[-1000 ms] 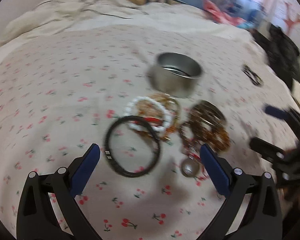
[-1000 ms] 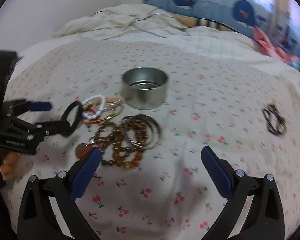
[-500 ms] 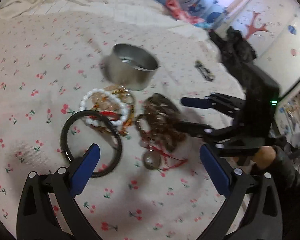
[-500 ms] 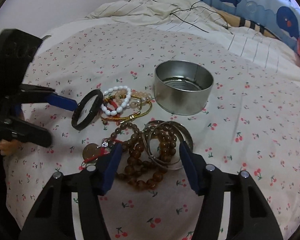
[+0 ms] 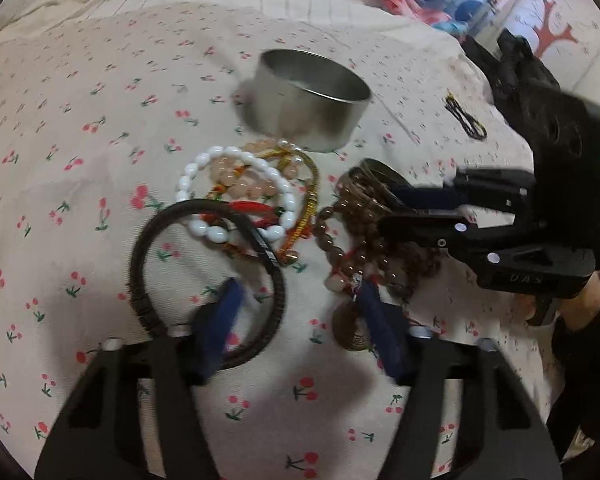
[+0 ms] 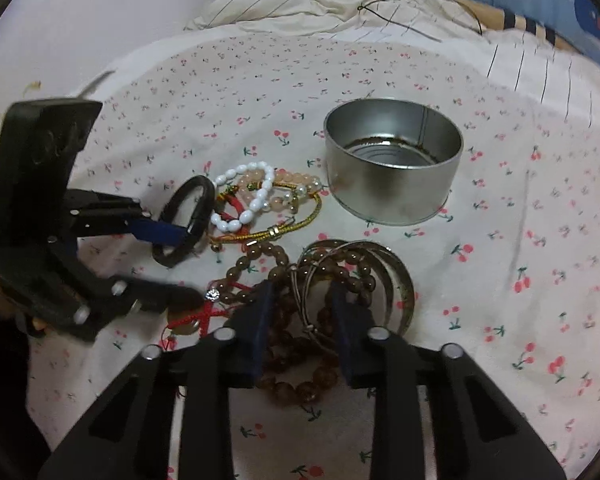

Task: Organize jewelry
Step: 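Grasp the black braided bracelet with the left tool while the right tool grasps a silver bangle, then carry both pieces over the silver tin and open both tools to drop them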

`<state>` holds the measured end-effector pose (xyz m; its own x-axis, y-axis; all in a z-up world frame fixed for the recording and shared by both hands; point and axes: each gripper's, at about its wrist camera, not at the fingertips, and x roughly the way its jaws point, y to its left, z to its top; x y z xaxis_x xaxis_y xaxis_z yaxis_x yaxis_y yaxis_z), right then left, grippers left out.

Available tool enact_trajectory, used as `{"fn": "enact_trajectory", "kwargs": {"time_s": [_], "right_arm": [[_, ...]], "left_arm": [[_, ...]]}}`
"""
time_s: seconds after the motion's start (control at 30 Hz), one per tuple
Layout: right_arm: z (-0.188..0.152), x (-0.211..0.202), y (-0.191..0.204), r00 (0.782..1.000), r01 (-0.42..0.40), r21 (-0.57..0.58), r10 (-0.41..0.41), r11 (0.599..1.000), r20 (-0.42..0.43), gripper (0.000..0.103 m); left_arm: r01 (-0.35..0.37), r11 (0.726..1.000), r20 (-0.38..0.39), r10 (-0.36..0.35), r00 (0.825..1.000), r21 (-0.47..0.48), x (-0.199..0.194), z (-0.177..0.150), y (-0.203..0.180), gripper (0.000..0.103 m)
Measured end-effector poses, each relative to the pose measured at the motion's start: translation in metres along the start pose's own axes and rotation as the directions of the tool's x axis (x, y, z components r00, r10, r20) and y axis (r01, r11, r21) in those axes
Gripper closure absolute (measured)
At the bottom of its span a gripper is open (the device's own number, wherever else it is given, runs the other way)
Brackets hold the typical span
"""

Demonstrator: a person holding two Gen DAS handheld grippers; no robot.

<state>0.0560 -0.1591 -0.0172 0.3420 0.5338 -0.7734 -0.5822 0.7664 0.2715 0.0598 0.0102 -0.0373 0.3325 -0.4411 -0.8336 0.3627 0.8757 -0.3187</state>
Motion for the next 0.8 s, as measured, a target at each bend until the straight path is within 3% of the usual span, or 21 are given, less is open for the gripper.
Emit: {"fn": "enact_trajectory", "kwargs": {"time_s": [0.07, 0.1, 0.2, 0.27, 0.4, 0.43, 0.53, 0.63, 0.8], "right_arm": [[-0.001, 0.0, -0.005, 0.999, -0.046, 0.036, 0.045, 0.998, 0.002, 0.086], [-0.001, 0.0, -0.007, 0.998, -0.063, 0.047, 0.063, 0.997, 0.002, 0.086], [-0.002, -0.002, -0.014, 0.993, -0.121, 0.096, 0.121, 0.988, -0.002, 0.082], [-0.004, -0.006, -0.023, 0.982, -0.188, 0.153, 0.187, 0.97, 0.022, 0.071], [-0.002, -0.01, -0.032, 0.972, -0.234, 0.206, 0.224, 0.95, 0.073, 0.069], [-0.003, -0.01, -0.032, 0.971, -0.236, 0.215, 0.225, 0.948, 0.076, 0.071], [-0.004, -0.009, -0.033, 0.984, -0.178, 0.219, 0.167, 0.959, 0.067, 0.096], [-0.005, -0.008, -0.037, 0.983, -0.178, 0.244, 0.164, 0.953, 0.077, 0.098], [-0.005, -0.021, -0.046, 0.96, -0.271, 0.286, 0.235, 0.919, 0.154, 0.099]], "left_arm": [[-0.004, 0.999, -0.006, 0.004, 1.0, -0.034, 0.0, 0.0, 0.01, 0.091], [0.017, 0.998, -0.01, -0.018, 1.0, -0.056, 0.0, 0.001, 0.014, 0.092], [0.01, 1.0, -0.008, -0.01, 1.0, -0.024, -0.001, -0.001, 0.01, 0.095], [0.01, 1.0, -0.003, -0.01, 1.0, -0.006, -0.003, -0.003, 0.006, 0.096], [0.03, 0.999, 0.005, -0.03, 1.0, -0.02, -0.006, 0.0, 0.005, 0.096], [0.036, 0.999, 0.007, -0.036, 0.999, -0.026, -0.007, 0.001, 0.006, 0.096], [0.041, 0.999, 0.007, -0.041, 0.999, -0.033, -0.007, -0.001, 0.006, 0.096], [0.063, 0.997, 0.018, -0.062, 0.998, -0.046, -0.01, -0.001, 0.008, 0.096], [0.162, 0.983, 0.08, -0.155, 0.985, -0.081, -0.028, 0.002, 0.013, 0.096]]}}
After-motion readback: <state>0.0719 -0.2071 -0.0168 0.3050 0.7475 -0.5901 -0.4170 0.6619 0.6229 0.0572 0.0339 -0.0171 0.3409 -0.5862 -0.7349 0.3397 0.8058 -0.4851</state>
